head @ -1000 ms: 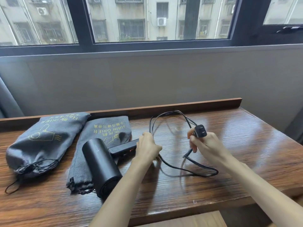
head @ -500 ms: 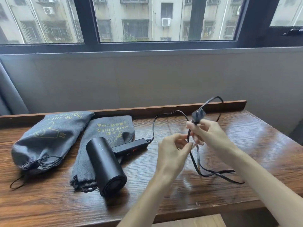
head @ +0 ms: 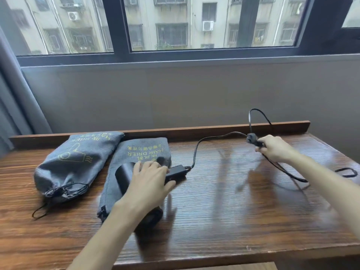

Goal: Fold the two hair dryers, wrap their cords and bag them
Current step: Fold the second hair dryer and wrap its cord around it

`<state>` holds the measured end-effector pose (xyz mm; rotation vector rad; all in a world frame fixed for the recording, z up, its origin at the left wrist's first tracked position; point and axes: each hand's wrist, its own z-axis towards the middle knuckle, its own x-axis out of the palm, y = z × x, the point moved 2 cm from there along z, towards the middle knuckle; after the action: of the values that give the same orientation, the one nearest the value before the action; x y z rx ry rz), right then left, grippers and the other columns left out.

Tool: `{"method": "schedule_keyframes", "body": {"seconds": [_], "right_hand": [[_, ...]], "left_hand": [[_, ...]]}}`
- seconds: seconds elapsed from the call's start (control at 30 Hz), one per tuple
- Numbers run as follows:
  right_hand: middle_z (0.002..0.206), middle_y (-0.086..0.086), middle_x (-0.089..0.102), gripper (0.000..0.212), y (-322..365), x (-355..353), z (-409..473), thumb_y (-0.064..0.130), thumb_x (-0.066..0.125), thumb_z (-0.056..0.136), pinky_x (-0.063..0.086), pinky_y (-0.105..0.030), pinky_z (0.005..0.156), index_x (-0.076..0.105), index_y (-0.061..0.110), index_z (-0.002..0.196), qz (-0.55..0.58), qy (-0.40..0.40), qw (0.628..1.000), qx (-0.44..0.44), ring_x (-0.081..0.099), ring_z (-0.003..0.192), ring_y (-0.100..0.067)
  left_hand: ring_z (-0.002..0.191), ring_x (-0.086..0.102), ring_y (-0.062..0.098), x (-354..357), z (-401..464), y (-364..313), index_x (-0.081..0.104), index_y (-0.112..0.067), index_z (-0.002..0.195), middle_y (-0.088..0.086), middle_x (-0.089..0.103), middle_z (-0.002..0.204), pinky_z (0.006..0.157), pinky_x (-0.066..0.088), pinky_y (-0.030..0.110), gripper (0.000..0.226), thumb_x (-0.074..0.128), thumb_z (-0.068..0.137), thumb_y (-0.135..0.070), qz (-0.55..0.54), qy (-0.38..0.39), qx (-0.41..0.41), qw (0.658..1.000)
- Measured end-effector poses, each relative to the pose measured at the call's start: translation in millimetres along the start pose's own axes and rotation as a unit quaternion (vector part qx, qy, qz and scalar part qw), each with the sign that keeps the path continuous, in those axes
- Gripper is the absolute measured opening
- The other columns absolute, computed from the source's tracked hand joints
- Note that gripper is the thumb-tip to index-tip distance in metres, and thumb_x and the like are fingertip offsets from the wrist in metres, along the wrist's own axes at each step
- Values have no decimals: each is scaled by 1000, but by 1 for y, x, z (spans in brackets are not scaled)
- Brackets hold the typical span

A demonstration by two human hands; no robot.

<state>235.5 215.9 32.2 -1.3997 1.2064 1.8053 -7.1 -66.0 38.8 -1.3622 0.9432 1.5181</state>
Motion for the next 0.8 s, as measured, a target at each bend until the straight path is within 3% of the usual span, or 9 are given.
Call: {"method": "schedule_keyframes", "body": {"seconds": [0.1,0.23,0.37,0.47,0.57,0.67,0.8], "right_hand": [[100,-19,69,11,-28,7,20,20,57,87,48,-36,79,61,29,85,-48,10,998,31,63,96,-40],[115,-21,66,29,-59,14,25,19,56,88,47,-39,86,65,20,115,-97,-14,993,68,59,109,-41],[102,-24,67,13,-70,17,13,20,58,88,48,-38,75,64,15,99,-107,-65,989,75,62,98,-41],[97,-23,68,14,-68,20,8,20,57,88,49,-39,73,62,12,98,-115,-87,988,55,64,91,-40],[106,-20,66,24,-62,21,1,25,57,90,49,-41,78,57,11,110,-136,-88,986,44,62,97,-40],[112,-17,58,34,-54,19,-13,28,54,90,49,-42,79,48,13,120,-157,-97,982,47,60,101,-40],[100,-12,55,19,-4,22,-38,20,52,88,49,-40,67,55,13,105,-117,-175,977,-35,63,88,-38]], "left_hand": [[131,39,12,-3,-10,25,58,-28,126,-10,55,128,115,13,37,44,37,97,-54,-22,-4,-10,1000],[132,37,2,1,-17,45,65,-31,111,-18,57,120,117,13,34,57,23,92,-65,-54,2,12,998],[128,44,5,0,-15,51,67,-30,108,-17,62,114,110,20,31,83,6,70,-73,-74,-17,13,997],[120,50,15,-5,0,43,62,-28,118,-8,63,115,104,27,30,74,19,76,-73,-2,15,4,1000],[129,42,22,-9,13,40,52,-25,131,1,54,133,106,30,37,59,41,88,-65,29,30,-63,997],[130,40,26,-17,4,51,43,-23,137,5,48,137,100,36,42,78,36,82,-77,-5,-18,-171,985],[128,46,34,-22,-25,68,28,-25,145,10,47,140,99,39,44,97,29,71,-88,-98,-5,-262,960]]}}
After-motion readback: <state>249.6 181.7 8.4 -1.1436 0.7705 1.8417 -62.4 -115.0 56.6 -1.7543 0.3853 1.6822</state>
